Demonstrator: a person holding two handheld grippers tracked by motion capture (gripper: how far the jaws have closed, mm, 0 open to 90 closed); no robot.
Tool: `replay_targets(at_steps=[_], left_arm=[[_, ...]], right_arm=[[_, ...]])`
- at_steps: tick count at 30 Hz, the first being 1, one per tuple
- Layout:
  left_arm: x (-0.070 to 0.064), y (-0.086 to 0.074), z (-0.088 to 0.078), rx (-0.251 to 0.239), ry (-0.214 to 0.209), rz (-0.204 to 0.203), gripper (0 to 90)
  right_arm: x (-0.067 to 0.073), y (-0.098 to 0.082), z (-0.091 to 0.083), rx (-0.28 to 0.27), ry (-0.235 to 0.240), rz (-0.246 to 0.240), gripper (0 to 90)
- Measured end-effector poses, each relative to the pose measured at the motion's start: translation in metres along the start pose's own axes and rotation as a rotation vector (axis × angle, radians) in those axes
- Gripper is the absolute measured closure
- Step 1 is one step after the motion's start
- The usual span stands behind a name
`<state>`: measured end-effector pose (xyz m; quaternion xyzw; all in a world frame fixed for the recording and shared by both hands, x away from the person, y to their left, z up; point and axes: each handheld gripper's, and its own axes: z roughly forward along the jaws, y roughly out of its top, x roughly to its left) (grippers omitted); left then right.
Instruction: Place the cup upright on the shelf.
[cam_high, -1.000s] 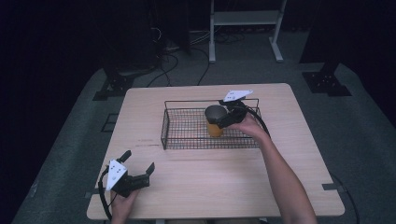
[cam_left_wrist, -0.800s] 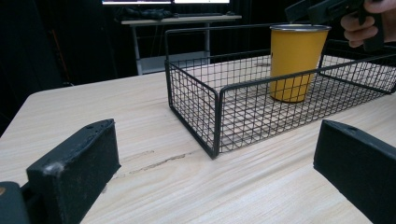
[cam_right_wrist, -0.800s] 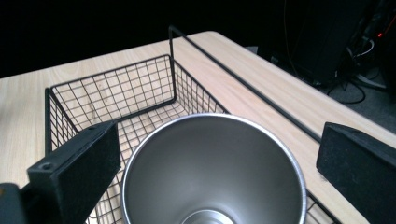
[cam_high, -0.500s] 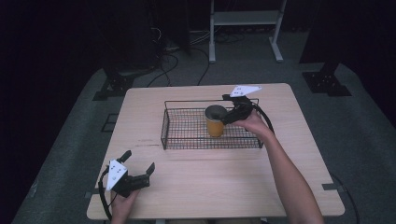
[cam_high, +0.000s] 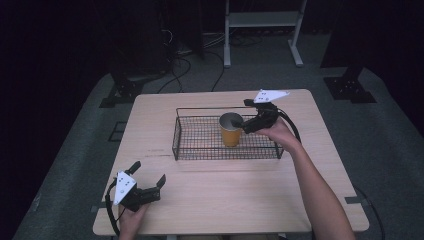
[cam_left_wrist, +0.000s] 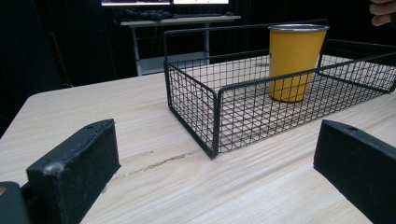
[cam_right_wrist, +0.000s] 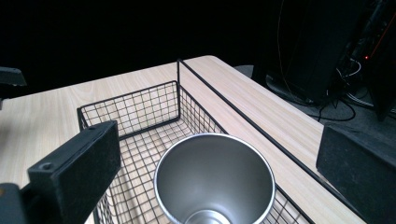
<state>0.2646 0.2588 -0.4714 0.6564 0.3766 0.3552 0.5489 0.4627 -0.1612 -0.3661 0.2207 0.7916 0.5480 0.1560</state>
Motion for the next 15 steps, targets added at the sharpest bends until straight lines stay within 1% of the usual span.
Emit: replay_targets(at_steps=[1,6,9,15], left_arm=[[0.000,0.000,0.000,0.000,0.000,0.000,0.0],[0.000,0.000,0.000,0.000,0.001,0.002,0.0],[0.000,0.000,0.000,0.000,0.001,0.002,0.0],[0.000,0.000,0.000,0.000,0.001,0.002,0.0]], right_arm=[[0.000,-0.001,-0.004,0.002,-0.002,0.001,0.0],[-0.001,-0.004,-0.011,-0.001,-0.004,0.008,0.0],[-0.001,-0.005,-0.017,0.018,0.000,0.009,0.0],[0.001,-0.002,-0.024,0.007,-0.004,0.004,0.0]])
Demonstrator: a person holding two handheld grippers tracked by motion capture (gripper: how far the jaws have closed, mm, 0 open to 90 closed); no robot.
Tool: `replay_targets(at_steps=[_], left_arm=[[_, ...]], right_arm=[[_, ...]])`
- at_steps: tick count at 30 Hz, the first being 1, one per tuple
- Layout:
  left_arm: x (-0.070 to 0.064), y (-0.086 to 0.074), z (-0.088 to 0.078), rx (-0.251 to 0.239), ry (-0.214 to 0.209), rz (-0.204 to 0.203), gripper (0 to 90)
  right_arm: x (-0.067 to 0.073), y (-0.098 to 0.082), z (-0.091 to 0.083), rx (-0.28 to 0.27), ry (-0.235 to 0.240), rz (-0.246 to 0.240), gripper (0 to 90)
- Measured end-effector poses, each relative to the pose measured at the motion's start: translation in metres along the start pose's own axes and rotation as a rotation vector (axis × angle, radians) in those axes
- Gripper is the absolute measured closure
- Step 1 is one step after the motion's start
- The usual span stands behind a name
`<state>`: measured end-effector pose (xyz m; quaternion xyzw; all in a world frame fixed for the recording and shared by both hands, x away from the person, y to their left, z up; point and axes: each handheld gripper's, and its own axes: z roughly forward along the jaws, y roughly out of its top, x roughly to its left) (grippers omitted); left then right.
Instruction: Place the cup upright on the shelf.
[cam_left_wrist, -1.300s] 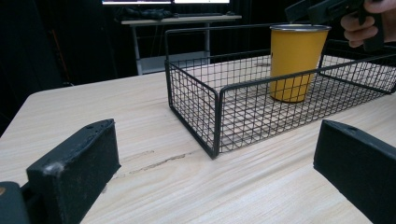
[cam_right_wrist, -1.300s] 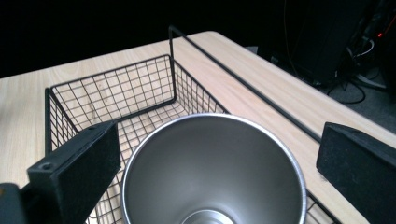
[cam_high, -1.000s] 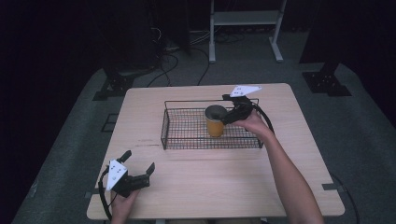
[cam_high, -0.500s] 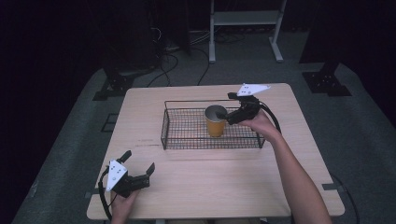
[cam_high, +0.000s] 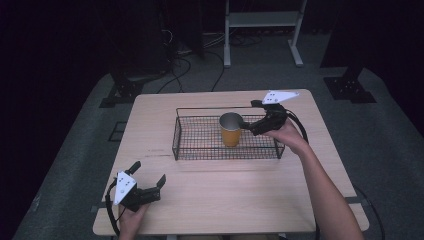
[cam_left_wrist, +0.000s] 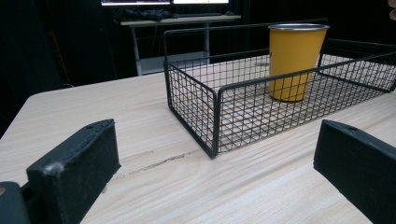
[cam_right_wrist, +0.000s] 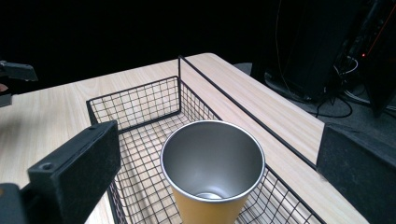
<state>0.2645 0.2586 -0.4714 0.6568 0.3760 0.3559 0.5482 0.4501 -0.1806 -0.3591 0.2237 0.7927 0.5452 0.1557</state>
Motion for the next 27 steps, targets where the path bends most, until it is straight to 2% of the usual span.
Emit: replay_targets(at_steps=[7,11,12,14,22,27], left_arm=[[0.000,0.000,0.000,0.000,0.000,0.001,0.0],[0.000,0.000,0.000,0.000,-0.001,0.003,0.0],[0.000,0.000,0.000,0.001,0.000,0.004,0.0],[0.000,0.000,0.000,0.001,0.000,0.003,0.0],[0.000,0.000,0.000,0.001,0.001,0.004,0.0],[0.000,0.000,0.000,0.002,0.000,0.006,0.0]], right_arm=[[0.003,-0.001,-0.008,-0.004,-0.002,-0.011,0.0],[0.004,-0.008,-0.012,-0.007,-0.002,0.000,0.0],[0.004,-0.010,-0.014,0.014,0.011,0.007,0.0],[0.006,-0.013,-0.017,-0.004,0.008,0.003,0.0],[0.006,-0.020,-0.027,0.007,0.010,0.021,0.0],[0.009,-0.027,-0.036,-0.004,0.000,0.022,0.0]])
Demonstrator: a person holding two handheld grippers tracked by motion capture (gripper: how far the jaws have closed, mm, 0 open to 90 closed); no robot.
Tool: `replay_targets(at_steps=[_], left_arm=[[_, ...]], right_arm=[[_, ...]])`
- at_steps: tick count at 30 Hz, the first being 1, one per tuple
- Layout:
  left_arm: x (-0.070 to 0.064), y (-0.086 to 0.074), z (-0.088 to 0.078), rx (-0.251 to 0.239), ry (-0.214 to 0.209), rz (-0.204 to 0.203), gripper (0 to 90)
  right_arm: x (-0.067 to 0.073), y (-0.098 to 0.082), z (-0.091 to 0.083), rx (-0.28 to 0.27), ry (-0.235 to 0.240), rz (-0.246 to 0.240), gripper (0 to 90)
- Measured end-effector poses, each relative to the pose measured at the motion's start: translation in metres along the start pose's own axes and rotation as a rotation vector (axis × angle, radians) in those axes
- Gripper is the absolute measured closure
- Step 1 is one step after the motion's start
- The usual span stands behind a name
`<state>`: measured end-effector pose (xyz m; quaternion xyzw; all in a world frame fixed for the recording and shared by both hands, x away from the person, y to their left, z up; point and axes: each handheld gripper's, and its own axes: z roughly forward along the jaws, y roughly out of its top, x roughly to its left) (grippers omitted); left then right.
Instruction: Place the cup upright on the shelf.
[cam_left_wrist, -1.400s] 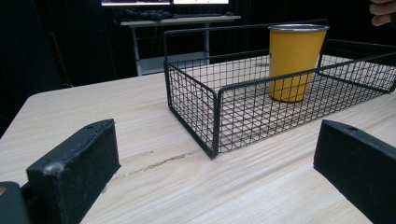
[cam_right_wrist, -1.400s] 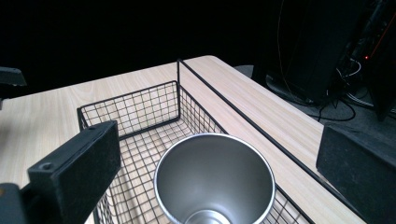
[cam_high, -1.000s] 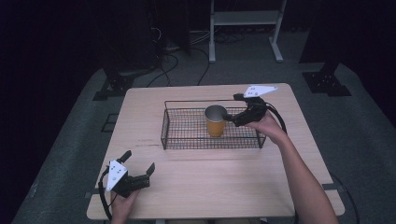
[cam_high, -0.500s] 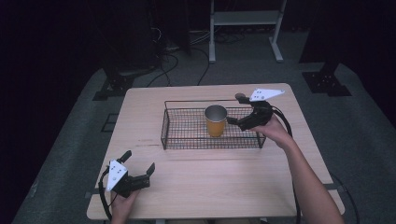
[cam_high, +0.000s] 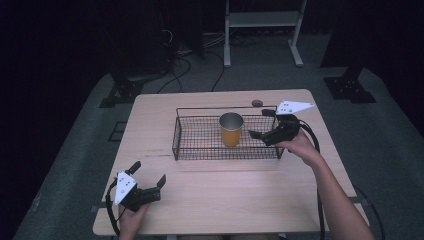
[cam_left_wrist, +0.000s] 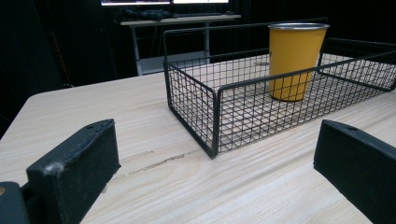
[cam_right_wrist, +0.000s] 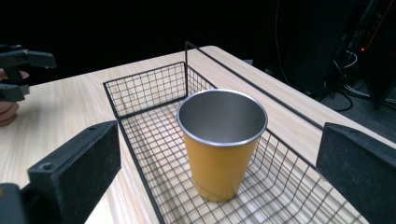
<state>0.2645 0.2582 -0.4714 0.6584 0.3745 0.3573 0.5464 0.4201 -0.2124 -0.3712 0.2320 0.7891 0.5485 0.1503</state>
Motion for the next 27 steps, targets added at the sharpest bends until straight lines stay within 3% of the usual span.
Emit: replay_targets(at_steps=[11,24,27], left_arm=[[0.000,0.000,0.000,0.000,0.001,0.001,0.0],[-0.001,0.000,0.000,0.000,0.002,0.002,0.0],[-0.001,0.000,0.000,0.000,0.002,0.003,0.0]], right_arm=[[0.001,-0.014,-0.016,0.011,-0.008,0.014,0.0],[0.008,-0.029,-0.037,-0.029,-0.013,0.026,0.0],[0.009,-0.033,-0.039,0.004,0.003,0.037,0.0]])
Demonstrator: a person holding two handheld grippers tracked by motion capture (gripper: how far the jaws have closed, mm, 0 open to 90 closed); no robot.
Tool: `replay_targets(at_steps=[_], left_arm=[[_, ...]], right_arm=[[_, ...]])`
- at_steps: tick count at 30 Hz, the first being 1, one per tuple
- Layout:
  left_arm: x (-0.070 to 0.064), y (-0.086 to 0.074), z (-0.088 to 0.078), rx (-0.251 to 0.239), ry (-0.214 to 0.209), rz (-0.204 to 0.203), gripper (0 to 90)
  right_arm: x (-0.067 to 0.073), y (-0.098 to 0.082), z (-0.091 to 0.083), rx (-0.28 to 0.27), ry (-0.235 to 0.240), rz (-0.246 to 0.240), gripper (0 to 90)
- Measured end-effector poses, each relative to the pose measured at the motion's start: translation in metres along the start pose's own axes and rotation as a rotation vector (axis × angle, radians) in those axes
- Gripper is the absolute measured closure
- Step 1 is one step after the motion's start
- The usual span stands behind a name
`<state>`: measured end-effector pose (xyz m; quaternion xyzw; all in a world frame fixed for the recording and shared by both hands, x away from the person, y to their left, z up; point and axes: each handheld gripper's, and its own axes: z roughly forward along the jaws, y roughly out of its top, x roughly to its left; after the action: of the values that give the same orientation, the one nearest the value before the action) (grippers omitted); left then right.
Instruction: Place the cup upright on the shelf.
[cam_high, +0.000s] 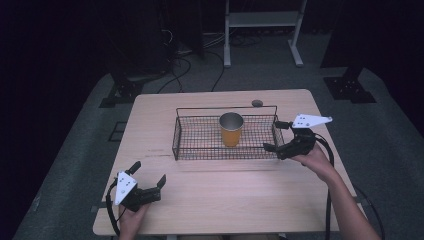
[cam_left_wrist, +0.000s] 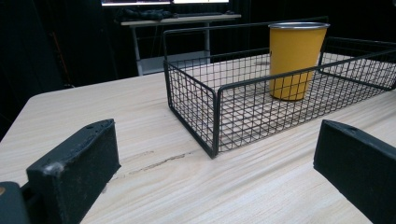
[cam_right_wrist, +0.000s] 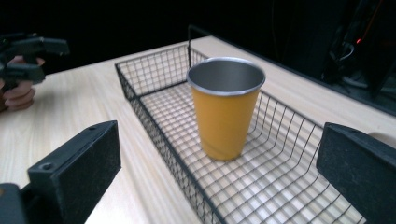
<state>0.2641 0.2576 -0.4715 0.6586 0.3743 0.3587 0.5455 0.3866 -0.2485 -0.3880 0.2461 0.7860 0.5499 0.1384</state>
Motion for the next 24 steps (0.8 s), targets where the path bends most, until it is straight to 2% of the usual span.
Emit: replay_targets(at_steps=[3,11,17,19,21,24], left_arm=[[0.000,0.000,0.000,0.000,0.000,0.000,0.0],[0.000,0.000,0.000,0.000,0.002,0.002,0.0],[0.000,0.000,0.000,0.000,0.002,0.003,0.0],[0.000,0.000,0.000,0.000,0.001,0.001,0.0],[0.000,0.000,0.000,-0.001,0.001,0.001,0.0],[0.000,0.000,0.000,0.000,0.002,0.001,0.0]], right_arm=[[0.002,-0.003,-0.003,-0.027,-0.010,-0.002,0.0],[0.004,-0.010,-0.008,-0.006,-0.007,0.009,0.0],[0.007,-0.017,-0.012,-0.015,-0.022,0.011,0.0],[0.009,-0.019,-0.014,-0.015,-0.023,0.010,0.0],[0.010,-0.020,-0.015,0.008,-0.021,0.006,0.0],[0.013,-0.022,-0.018,-0.002,-0.029,-0.002,0.0]])
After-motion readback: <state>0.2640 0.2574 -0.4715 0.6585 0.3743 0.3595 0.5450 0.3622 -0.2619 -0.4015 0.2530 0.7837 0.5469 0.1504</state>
